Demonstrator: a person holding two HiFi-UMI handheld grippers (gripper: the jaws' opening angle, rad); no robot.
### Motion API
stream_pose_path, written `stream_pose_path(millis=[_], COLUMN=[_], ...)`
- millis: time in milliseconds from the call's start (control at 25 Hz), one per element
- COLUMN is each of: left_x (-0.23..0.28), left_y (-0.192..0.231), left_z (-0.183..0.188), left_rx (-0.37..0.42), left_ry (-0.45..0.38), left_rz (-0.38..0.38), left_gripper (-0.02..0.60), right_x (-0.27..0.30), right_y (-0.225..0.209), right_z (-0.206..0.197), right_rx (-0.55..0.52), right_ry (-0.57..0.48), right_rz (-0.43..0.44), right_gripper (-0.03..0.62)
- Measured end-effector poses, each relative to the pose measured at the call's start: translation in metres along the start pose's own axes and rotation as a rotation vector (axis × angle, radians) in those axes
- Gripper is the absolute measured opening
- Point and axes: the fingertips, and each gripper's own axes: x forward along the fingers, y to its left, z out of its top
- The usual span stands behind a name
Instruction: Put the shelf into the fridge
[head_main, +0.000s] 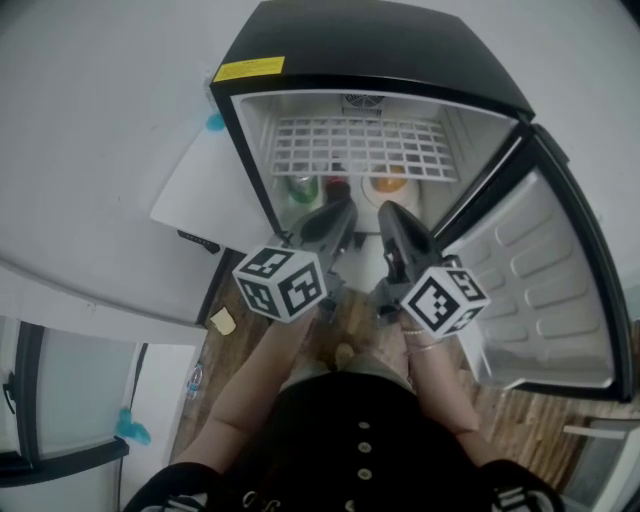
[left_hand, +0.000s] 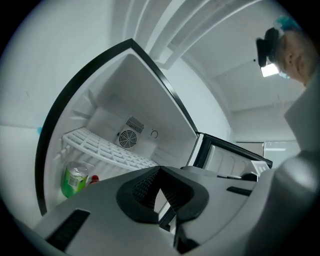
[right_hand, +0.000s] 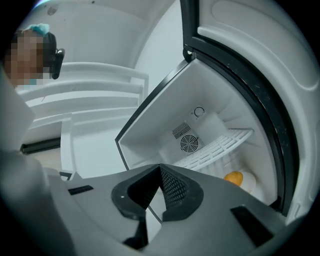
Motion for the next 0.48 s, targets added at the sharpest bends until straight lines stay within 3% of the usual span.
stream_pose_path(millis=[320,480], left_x=[0.0004,-0.0004], left_y=[0.0032,0.0025], left_z=[-0.0054,-0.0088], left_rx=[0.249,0.278], left_ry=[0.062,0.072], left_rz=[0.103,0.117], left_gripper=[0.006,0.006], right_x=[0.0001,-0.0028], right_y=[-0.0014,-0.0005], right_z=[-0.0044,-0.0048], right_rx=[-0.129,-0.182], right_ry=[0.035,0.052], right_rz=[-0.019,-0.02], right_gripper=[0.006,0.006])
